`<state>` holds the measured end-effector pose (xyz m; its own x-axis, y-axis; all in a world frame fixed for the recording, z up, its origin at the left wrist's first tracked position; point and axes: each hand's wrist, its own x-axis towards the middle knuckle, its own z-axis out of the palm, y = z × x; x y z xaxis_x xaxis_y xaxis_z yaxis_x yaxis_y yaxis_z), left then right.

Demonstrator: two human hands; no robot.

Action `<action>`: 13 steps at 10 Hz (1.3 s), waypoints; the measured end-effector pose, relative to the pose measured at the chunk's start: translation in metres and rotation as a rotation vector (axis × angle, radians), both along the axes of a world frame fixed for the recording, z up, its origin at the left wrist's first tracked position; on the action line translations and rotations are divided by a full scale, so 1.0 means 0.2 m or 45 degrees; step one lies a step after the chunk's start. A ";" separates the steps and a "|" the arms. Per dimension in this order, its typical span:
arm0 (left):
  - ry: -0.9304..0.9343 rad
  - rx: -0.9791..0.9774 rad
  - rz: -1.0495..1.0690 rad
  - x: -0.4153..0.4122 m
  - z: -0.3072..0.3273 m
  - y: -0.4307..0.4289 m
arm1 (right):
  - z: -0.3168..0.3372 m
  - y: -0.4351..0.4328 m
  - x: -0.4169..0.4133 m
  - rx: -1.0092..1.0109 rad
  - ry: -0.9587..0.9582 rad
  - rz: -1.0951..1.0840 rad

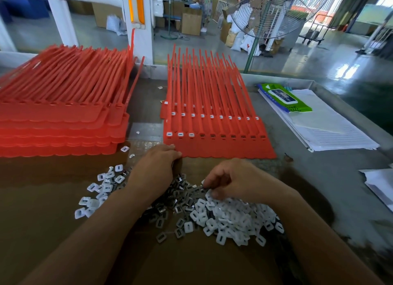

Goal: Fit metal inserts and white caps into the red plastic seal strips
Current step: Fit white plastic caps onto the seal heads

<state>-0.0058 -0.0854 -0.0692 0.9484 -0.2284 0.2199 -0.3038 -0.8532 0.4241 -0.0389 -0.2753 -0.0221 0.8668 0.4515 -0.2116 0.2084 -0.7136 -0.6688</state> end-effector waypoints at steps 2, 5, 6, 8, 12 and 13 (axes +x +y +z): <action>-0.010 0.014 0.000 0.00 0.00 0.00 | -0.02 0.00 0.00 -0.002 0.020 -0.043; -0.009 0.018 0.009 0.00 0.00 0.00 | -0.02 0.00 -0.01 0.026 0.001 -0.065; -0.006 0.016 0.006 0.00 0.00 0.00 | -0.02 0.00 -0.01 0.024 -0.063 -0.074; -0.006 -0.003 0.000 -0.01 0.01 0.00 | -0.02 -0.02 -0.01 -0.006 -0.152 -0.089; -0.002 0.015 -0.003 0.00 0.01 0.00 | 0.00 -0.02 -0.03 0.040 -0.177 -0.051; -0.003 0.014 -0.003 0.00 0.01 -0.01 | 0.01 -0.02 -0.03 0.056 -0.165 -0.024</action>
